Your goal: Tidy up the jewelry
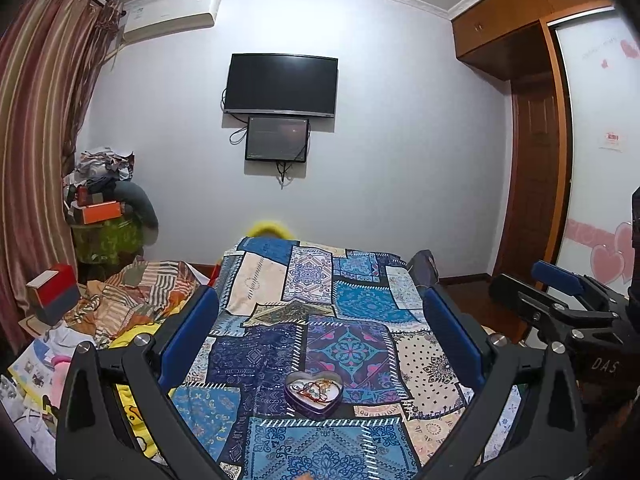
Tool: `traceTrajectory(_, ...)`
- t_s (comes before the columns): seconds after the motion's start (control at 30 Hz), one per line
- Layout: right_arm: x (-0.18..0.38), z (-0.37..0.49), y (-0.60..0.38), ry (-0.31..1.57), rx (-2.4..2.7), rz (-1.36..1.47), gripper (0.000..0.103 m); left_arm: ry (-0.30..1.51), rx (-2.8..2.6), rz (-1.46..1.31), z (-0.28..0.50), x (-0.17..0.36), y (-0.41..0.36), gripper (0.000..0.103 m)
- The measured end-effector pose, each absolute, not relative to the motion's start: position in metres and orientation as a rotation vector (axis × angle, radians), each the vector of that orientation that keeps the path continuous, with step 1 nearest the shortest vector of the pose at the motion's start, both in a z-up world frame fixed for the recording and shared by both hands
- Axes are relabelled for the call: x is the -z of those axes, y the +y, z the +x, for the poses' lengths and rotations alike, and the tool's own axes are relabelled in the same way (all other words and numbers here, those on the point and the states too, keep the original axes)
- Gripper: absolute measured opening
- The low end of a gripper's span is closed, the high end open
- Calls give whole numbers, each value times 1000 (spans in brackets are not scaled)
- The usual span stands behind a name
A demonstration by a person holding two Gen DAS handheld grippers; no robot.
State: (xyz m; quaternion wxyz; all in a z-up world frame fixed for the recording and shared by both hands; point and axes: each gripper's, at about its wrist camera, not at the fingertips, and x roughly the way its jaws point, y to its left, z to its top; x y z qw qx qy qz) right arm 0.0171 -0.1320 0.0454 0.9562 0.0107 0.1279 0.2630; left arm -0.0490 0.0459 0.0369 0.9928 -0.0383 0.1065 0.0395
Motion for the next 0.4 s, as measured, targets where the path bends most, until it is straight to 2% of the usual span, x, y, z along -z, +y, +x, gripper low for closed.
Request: traceTrajectory(0.4, -44, 18, -129, 268, -532, 18, 103, 218, -61, -93, -48, -35, 48, 102)
